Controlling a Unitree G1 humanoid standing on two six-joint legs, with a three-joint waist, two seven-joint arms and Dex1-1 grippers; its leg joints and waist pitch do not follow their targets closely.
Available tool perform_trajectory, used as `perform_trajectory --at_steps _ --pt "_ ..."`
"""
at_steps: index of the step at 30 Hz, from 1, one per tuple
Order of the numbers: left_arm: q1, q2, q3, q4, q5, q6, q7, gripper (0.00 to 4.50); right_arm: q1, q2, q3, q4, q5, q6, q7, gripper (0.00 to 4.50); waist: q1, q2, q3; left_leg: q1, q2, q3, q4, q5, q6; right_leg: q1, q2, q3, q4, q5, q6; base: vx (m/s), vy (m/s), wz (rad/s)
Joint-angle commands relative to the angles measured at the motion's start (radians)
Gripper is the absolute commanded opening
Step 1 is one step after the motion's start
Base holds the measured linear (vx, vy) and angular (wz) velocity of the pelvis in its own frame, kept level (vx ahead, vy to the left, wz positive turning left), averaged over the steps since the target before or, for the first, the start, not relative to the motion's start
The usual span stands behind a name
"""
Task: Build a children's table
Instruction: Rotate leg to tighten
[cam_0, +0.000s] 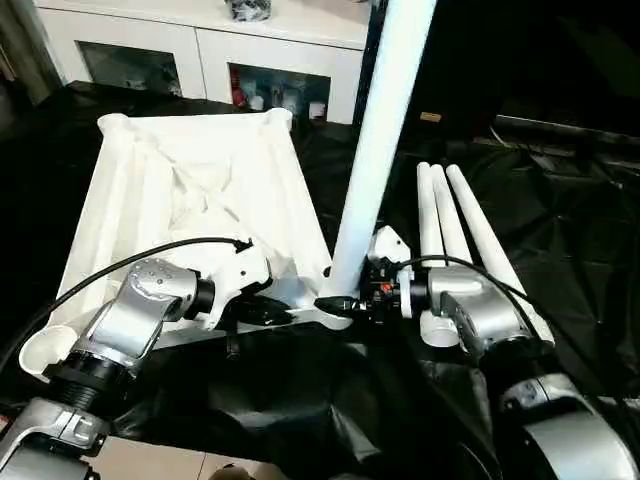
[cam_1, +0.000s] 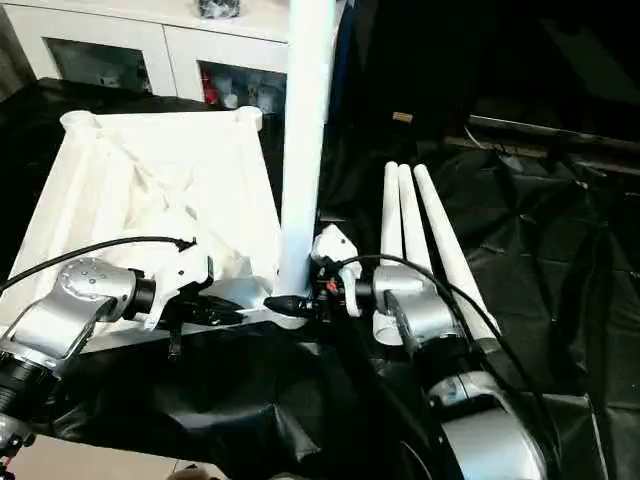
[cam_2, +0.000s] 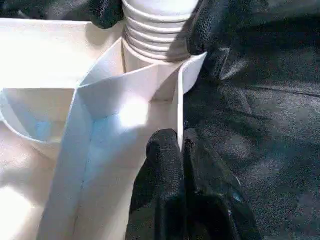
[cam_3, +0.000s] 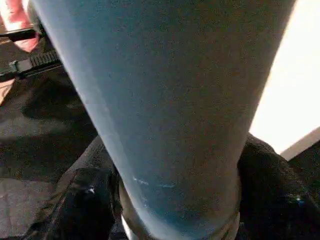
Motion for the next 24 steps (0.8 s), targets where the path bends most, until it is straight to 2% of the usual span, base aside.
perform_trajectory --at_steps 1,4,5,6,8,10,11,12,13,15,16,17,20,24 --pt "-0.037 -0.042 0.016 0.012 0.002 0.019 0.079 0.00 0.001 0.036 -0.004 0.037 -0.002 0.020 -0.085 2.74 -0.006 0.015 -0.055 0.003 0.031 -0.004 -0.071 -0.135 0.022 0.056 -0.079 0.067 -0.084 -0.112 -0.206 0.000 0.000 0.00" --pt "-0.070 -0.092 0.035 0.053 0.028 0.053 0.195 0.00 -0.044 0.092 -0.054 0.149 -0.021 0.010 -0.323 2.74 -0.008 0.013 -0.055 0.007 0.030 -0.006 -0.073 -0.170 -0.005 0.055 -0.084 0.068 -0.095 -0.226 -0.176 0.000 0.000 0.00" --pt "-0.082 -0.112 0.043 0.068 0.037 0.074 0.241 0.00 -0.064 0.113 -0.078 0.192 -0.020 0.011 -0.421 2.74 -0.013 0.011 -0.055 0.003 0.030 -0.008 -0.075 -0.168 -0.014 0.057 -0.084 0.068 -0.095 -0.251 -0.166 0.000 0.000 0.00" --pt "-0.097 -0.137 0.054 0.083 0.045 0.097 0.295 0.00 -0.087 0.139 -0.113 0.234 0.001 0.025 -0.505 2.74 -0.016 0.013 -0.054 0.004 0.029 -0.008 -0.075 -0.176 -0.020 0.054 -0.085 0.067 -0.099 -0.273 -0.155 0.000 0.000 0.00" --pt "-0.104 -0.150 0.060 0.088 0.048 0.112 0.322 0.00 -0.098 0.152 -0.129 0.251 0.012 0.030 -0.544 2.73 -0.019 0.010 -0.056 0.003 0.028 -0.007 -0.073 -0.167 -0.016 0.054 -0.083 0.068 -0.100 -0.269 -0.149 0.000 0.000 0.00" --pt "-0.111 -0.162 0.066 0.093 0.051 0.126 0.348 0.00 -0.107 0.164 -0.145 0.267 0.023 0.035 -0.582 2.73 -0.020 0.011 -0.058 0.001 0.029 -0.007 -0.072 -0.142 -0.006 0.055 -0.083 0.069 -0.094 -0.217 -0.157 0.000 0.000 0.00" --pt "-0.129 -0.209 0.075 0.096 0.066 0.171 0.430 0.00 -0.143 0.217 -0.174 0.317 0.036 0.049 -0.715 2.73 -0.024 0.012 -0.059 -0.001 0.031 -0.007 -0.072 -0.119 -0.009 0.054 -0.081 0.068 -0.086 -0.169 -0.170 0.000 0.000 0.00" --pt "-0.134 -0.226 0.076 0.095 0.071 0.186 0.456 0.00 -0.153 0.236 -0.172 0.331 0.023 0.040 -0.753 2.73 -0.025 0.012 -0.059 -0.001 0.030 -0.008 -0.074 -0.119 -0.010 0.056 -0.080 0.067 -0.088 -0.166 -0.169 0.000 0.000 0.00" --pt "-0.134 -0.242 0.072 0.086 0.075 0.196 0.472 0.00 -0.159 0.258 -0.167 0.338 0.016 0.029 -0.757 3.08 -0.025 0.007 -0.061 0.001 0.029 -0.005 -0.070 -0.117 -0.010 0.054 -0.080 0.067 -0.085 -0.144 -0.172 0.000 0.000 0.00" --pt "-0.126 -0.258 0.055 0.064 0.080 0.189 0.472 0.00 -0.164 0.287 -0.169 0.345 0.022 0.015 -0.721 3.43 -0.022 0.005 -0.062 -0.005 0.028 -0.005 -0.069 -0.104 0.004 0.059 -0.082 0.067 -0.082 -0.113 -0.171 0.000 0.000 0.00" --pt "-0.124 -0.261 0.051 0.059 0.080 0.188 0.472 0.00 -0.166 0.293 -0.170 0.348 0.025 0.011 -0.710 3.43 -0.021 0.007 -0.063 -0.004 0.028 -0.005 -0.068 -0.099 0.008 0.059 -0.081 0.067 -0.081 -0.100 -0.171 0.000 0.000 0.00" --pt "-0.119 -0.259 0.047 0.055 0.079 0.180 0.467 0.00 -0.167 0.294 -0.169 0.350 0.021 0.002 -0.703 3.52 -0.023 0.004 -0.062 -0.006 0.027 -0.004 -0.069 -0.090 0.022 0.060 -0.080 0.067 -0.079 -0.074 -0.174 0.000 0.000 0.00" --pt "-0.102 -0.242 0.032 0.041 0.078 0.146 0.432 0.00 -0.168 0.281 -0.156 0.346 0.002 -0.025 -0.689 3.86 -0.022 0.006 -0.061 -0.005 0.027 -0.004 -0.068 -0.096 0.026 0.060 -0.082 0.067 -0.081 -0.085 -0.177 0.000 0.000 0.00" --pt "-0.071 -0.209 0.021 -0.001 0.058 0.124 0.368 0.00 -0.166 0.249 -0.129 0.332 -0.013 -0.058 -0.593 3.86 -0.029 0.007 -0.061 -0.006 0.028 -0.004 -0.069 -0.112 0.029 0.061 -0.082 0.067 -0.084 -0.109 -0.177 0.000 0.000 0.00"
